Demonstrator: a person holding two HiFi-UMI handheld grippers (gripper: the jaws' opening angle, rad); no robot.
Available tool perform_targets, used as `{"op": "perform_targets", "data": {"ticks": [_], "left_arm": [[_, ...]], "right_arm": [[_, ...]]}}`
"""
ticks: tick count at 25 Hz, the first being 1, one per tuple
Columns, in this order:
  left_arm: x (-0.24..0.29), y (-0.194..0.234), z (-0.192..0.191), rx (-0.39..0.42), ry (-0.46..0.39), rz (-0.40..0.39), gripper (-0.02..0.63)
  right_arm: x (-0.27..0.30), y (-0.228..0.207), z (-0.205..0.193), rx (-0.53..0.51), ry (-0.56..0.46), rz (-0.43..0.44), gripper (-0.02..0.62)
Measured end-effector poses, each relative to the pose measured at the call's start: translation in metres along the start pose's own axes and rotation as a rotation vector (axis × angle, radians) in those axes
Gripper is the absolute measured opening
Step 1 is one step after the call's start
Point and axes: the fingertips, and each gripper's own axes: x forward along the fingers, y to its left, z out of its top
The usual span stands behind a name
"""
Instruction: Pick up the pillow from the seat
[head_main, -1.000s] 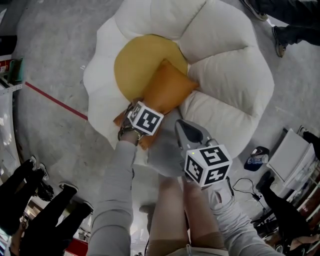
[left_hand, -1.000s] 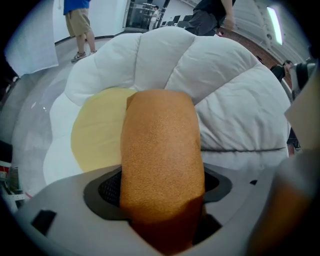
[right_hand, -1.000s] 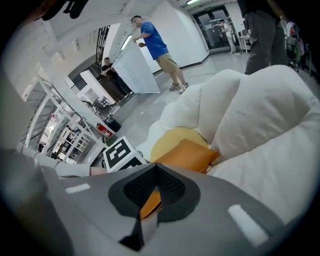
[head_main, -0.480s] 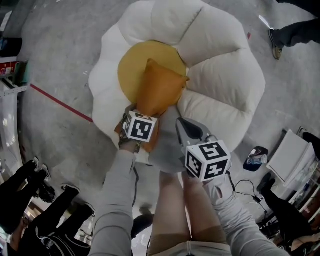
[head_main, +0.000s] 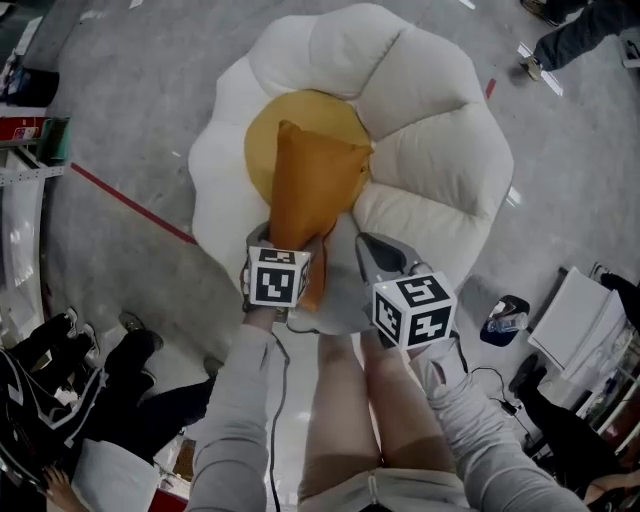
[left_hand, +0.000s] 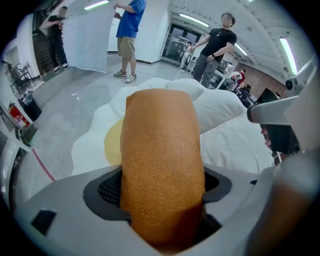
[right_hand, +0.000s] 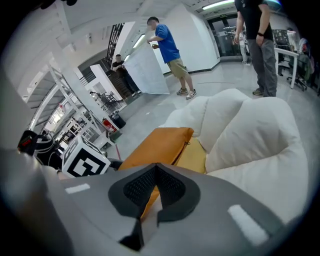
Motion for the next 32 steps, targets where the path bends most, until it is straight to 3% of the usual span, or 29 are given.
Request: {"op": "perform_targets", "data": {"ticks": [11, 22, 32], "left_arm": [[-0.076, -0.035, -0.011, -0.09, -0.131, 0.019, 0.394], [-0.165, -0.068, -0.014, -0.209, -0.247, 0.033, 0.396], [-0.245, -0.098, 0.0, -0.214, -0.32, 0.054, 0.396]], "right_arm": [[-0.036, 0.028, -0.004, -0.072, -0.001, 0.031, -0.002], [-0.098, 0.055, 0.015, -0.156, -0.034, 0.043, -0.002], [-0.156, 0.084, 0.041, -0.226, -0.074, 0.07, -0.002]]}}
